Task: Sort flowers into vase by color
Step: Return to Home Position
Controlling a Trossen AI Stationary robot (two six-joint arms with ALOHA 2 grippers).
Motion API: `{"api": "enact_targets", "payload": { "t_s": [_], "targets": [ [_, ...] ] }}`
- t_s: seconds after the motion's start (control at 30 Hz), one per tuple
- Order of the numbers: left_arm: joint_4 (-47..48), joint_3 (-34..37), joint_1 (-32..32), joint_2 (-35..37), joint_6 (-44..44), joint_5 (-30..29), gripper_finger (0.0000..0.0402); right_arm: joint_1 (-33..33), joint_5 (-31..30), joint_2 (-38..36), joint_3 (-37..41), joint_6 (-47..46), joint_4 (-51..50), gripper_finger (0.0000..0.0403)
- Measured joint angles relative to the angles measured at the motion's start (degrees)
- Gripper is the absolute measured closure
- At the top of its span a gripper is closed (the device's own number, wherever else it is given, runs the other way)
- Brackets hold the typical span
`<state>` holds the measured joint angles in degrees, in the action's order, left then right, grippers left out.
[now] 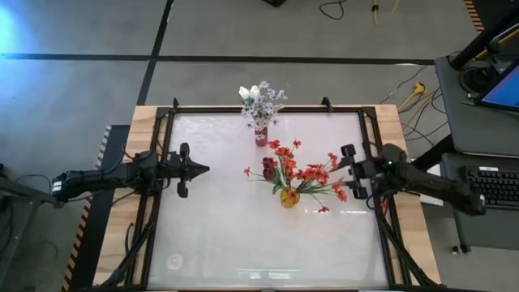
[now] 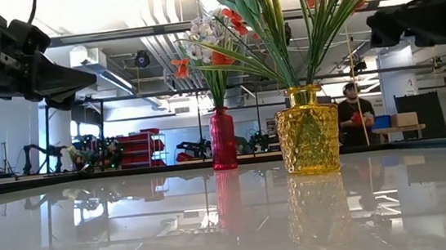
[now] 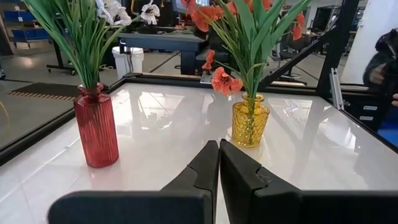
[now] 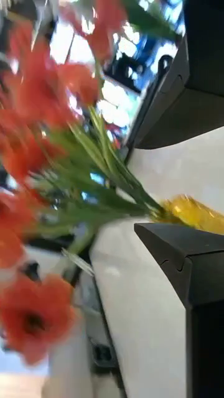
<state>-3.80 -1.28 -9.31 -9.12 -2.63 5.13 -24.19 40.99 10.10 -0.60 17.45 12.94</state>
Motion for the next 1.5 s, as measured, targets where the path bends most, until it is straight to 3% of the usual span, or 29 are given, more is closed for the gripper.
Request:
{"api": "enact_targets", "payload": {
  "t_s": [0.23, 0.53, 0.77, 0.97, 1.5],
  "targets": [
    [0.0, 0.0, 0.0, -0.9, 0.0, 0.0, 0.0402, 5.2, 0.8, 5.3, 0.0, 3.9, -0.1, 0.0204],
    [0.0, 0.0, 0.0, -1.7, 0.0, 0.0, 0.0402, 7.1, 13.3, 4.9, 0.0, 4.6, 0.6, 0.0204],
    [0.1, 0.0, 0.0, -1.8, 0.0, 0.0, 0.0402, 7.1, 13.5, 2.8, 0.0, 0.7, -0.5, 0.0204],
    [0.0, 0.0, 0.0, -1.8, 0.0, -0.1, 0.0402, 8.7, 13.6, -3.2, 0.0, 3.6, -9.9, 0.0204],
    [0.0, 0.0, 0.0, -2.2, 0.0, -0.1, 0.0402, 12.3, 13.2, -8.2, 0.0, 8.1, -9.9, 0.0204]
  ]
}}
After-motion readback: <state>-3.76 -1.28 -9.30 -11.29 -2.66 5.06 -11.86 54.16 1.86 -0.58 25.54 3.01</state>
